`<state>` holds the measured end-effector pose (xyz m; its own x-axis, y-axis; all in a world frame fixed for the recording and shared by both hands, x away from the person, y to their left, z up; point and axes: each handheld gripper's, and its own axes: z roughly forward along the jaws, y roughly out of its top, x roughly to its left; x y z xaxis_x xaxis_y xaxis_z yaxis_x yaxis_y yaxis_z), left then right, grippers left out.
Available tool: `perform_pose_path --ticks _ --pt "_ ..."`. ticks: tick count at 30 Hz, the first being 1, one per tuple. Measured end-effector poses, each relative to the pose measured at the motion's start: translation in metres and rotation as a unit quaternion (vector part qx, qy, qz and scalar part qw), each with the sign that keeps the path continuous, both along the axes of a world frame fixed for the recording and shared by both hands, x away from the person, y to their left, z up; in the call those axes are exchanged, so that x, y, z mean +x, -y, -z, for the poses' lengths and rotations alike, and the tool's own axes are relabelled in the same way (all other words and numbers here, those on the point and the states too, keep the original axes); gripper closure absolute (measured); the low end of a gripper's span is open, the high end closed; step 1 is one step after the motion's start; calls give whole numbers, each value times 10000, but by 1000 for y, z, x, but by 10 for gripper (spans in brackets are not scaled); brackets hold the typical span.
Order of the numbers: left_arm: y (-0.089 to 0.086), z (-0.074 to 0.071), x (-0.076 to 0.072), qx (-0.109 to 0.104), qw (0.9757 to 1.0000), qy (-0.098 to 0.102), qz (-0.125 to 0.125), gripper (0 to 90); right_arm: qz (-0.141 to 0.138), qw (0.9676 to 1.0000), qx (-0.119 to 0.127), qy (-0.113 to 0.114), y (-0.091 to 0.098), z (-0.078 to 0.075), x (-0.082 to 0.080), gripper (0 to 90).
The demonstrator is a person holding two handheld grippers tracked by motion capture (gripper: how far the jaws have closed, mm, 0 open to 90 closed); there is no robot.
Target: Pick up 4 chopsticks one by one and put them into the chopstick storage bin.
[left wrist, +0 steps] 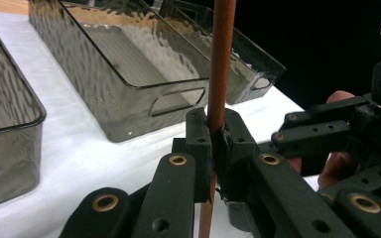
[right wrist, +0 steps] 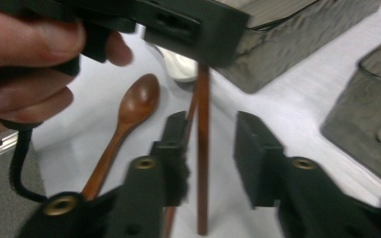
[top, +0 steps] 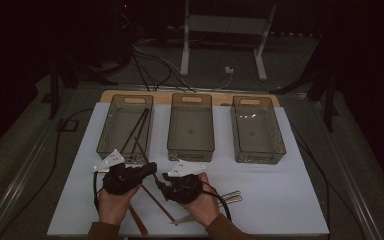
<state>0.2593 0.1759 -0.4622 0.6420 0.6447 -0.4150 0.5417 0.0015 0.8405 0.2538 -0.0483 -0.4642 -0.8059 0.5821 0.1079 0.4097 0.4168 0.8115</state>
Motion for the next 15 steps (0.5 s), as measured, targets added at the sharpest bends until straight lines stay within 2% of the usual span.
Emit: perform_pose_path --ticks 7,12,15 --pt "-5 -8 1 20 10000 6 -76 866 355 9993 -90 6 16 2 9 154" --pt "-13 -17 3 14 9999 52 -155 865 379 9989 -284 -2 25 3 12 42" --pt "-20 -22 4 -9 9997 79 -247 865 290 9992 -260 -5 30 4 12 13"
